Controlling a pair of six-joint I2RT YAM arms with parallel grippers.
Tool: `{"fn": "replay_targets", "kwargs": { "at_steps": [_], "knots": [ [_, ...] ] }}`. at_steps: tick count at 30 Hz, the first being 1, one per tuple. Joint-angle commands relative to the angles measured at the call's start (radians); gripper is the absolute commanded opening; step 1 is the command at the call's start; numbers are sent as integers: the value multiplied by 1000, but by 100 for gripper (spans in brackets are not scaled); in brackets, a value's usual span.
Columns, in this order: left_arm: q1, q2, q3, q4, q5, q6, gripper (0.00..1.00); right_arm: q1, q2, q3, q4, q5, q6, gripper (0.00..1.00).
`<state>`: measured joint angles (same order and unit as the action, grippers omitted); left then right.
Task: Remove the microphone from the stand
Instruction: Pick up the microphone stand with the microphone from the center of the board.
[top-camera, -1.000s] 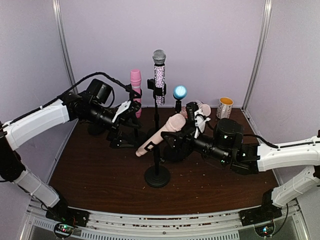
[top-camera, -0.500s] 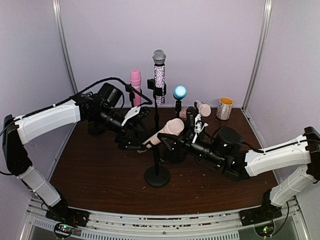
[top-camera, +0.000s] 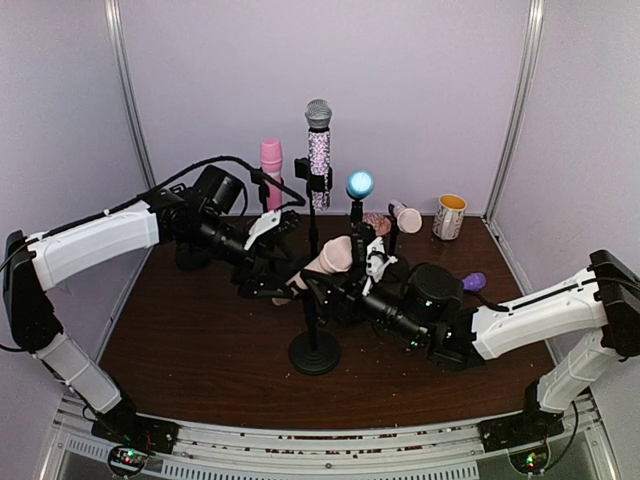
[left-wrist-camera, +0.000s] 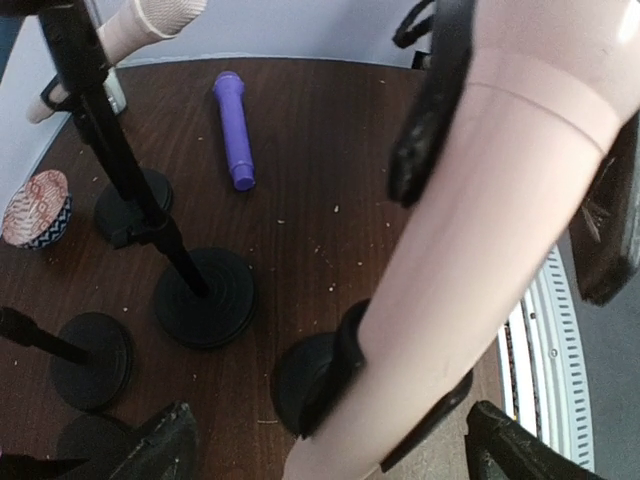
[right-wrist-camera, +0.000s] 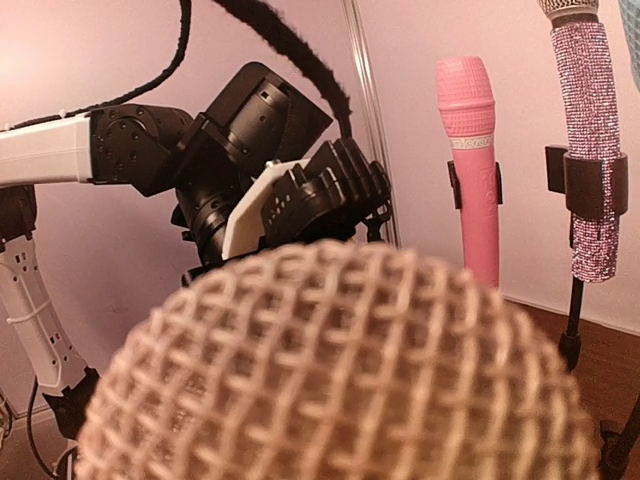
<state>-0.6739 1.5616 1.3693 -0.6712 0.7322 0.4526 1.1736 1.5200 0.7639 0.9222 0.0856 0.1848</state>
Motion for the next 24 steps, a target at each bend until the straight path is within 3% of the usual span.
{"fn": "replay_targets", "kwargs": {
  "at_steps": [1, 6, 13, 19, 24],
  "knots": [
    [33, -107, -61, 77, -99, -146, 97, 46, -10, 24, -28, 191, -91, 44],
    [105, -235, -168, 104, -181, -259, 97, 90, -25, 54, -75, 305, -165, 21],
    [75, -376, -351, 238, -171, -392, 91, 160, 55, 133, -10, 508, -276, 2],
    [61, -358, -370, 301, -146, -470, 83, 192, 173, 333, 63, 566, -409, 0],
    [63, -433, -416, 329, -153, -537, 77, 197, 252, 470, 151, 612, -476, 0]
  ]
}}
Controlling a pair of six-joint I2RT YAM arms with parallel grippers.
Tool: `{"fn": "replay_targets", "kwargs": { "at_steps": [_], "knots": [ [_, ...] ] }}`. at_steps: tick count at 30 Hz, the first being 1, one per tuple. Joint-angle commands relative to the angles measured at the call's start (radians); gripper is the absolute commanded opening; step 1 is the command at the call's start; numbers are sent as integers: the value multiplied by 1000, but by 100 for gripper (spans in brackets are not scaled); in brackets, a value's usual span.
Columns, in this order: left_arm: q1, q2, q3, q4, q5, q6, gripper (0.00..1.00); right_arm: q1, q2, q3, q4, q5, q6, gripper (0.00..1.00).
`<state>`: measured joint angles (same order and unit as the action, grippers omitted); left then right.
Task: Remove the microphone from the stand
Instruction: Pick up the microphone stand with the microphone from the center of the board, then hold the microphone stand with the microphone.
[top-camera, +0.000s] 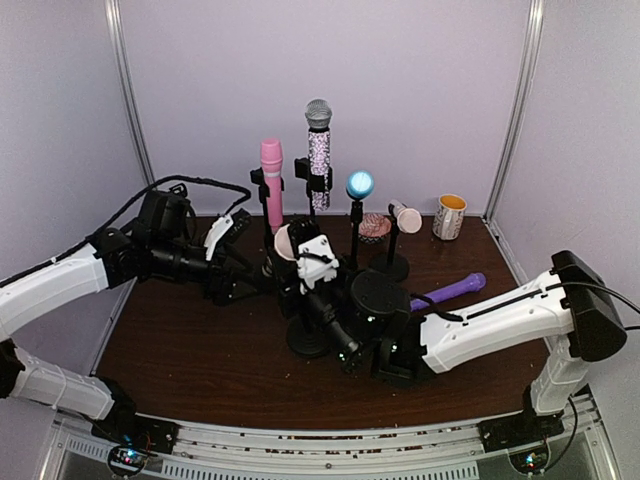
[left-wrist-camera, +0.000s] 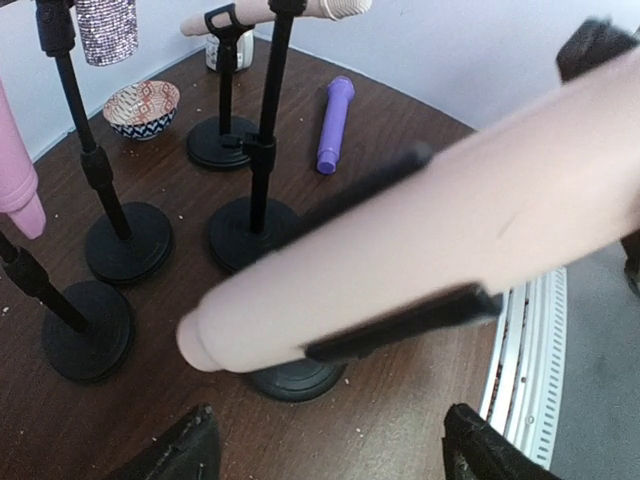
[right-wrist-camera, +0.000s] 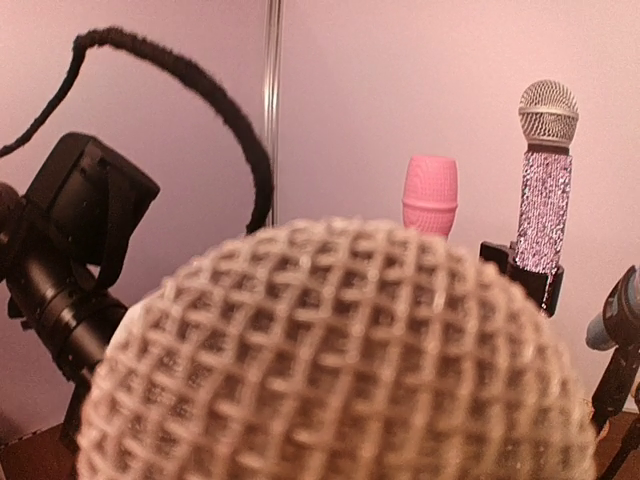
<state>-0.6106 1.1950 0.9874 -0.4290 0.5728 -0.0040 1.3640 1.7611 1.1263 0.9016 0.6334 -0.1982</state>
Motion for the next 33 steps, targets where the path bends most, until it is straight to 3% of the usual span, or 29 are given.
{"fn": "replay_targets", "kwargs": {
  "at_steps": [1, 6, 11, 16, 20, 33],
  "knots": [
    [-1, -87, -47, 92, 3, -95, 75, 7, 24, 131, 178, 71, -88, 0],
    [0, -170, -133, 177, -19, -173, 72, 6, 86, 254, 139, 71, -17, 0],
    [0, -122, -144, 304, -35, -172, 72, 6, 109, 283, 107, 64, 85, 0],
    [3, -82, -159, 399, -49, -180, 78, -5, 74, 207, 121, 99, 141, 0],
    [7, -75, -158, 425, -27, -119, 79, -40, 18, 86, 161, -38, 290, 0],
    [8, -28, -175, 461, -4, 29, 72, -61, 5, 67, 99, -208, 381, 0]
  ]
}}
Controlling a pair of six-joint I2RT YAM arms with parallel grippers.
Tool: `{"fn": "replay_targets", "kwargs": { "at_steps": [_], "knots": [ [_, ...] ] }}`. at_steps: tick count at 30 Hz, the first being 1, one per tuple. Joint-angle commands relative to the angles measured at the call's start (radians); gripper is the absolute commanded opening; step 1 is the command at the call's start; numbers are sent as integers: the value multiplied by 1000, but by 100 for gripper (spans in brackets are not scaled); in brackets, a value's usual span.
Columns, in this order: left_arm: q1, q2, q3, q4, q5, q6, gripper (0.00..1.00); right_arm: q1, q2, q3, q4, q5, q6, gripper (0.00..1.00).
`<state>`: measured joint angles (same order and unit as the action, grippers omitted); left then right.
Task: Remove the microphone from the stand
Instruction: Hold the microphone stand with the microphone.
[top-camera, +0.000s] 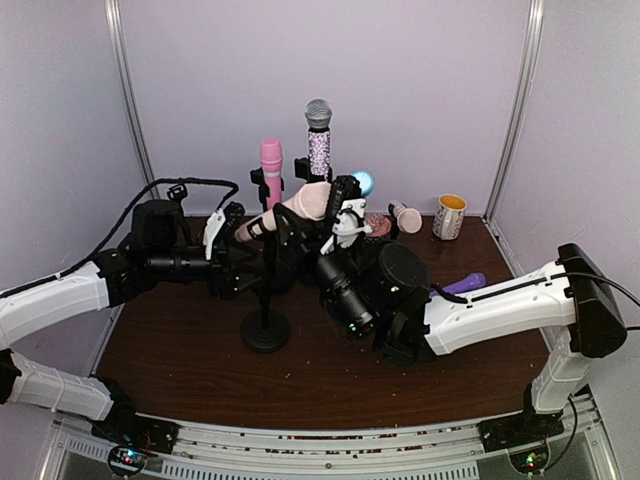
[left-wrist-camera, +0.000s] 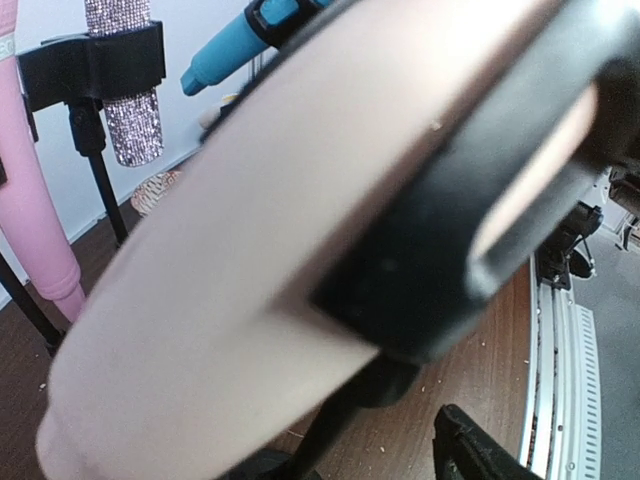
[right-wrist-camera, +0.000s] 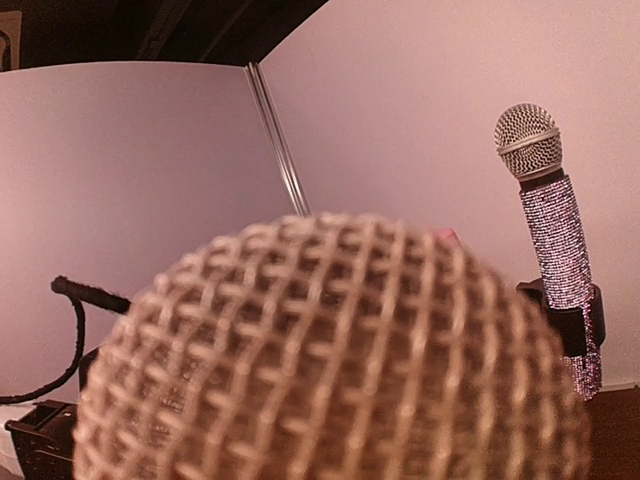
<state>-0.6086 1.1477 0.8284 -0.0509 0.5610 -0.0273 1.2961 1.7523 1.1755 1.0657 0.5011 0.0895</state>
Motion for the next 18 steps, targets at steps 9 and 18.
{"fn": "replay_targets", "kwargs": {
  "at_steps": [9, 18],
  "knots": [
    [-1, 78, -8, 157, 1, 113, 49, 23, -11, 30, -188, -55, 92, 1],
    [-18, 103, -27, 213, -1, 136, 6, 28, -24, 27, -257, -22, 98, 5]
  ]
}}
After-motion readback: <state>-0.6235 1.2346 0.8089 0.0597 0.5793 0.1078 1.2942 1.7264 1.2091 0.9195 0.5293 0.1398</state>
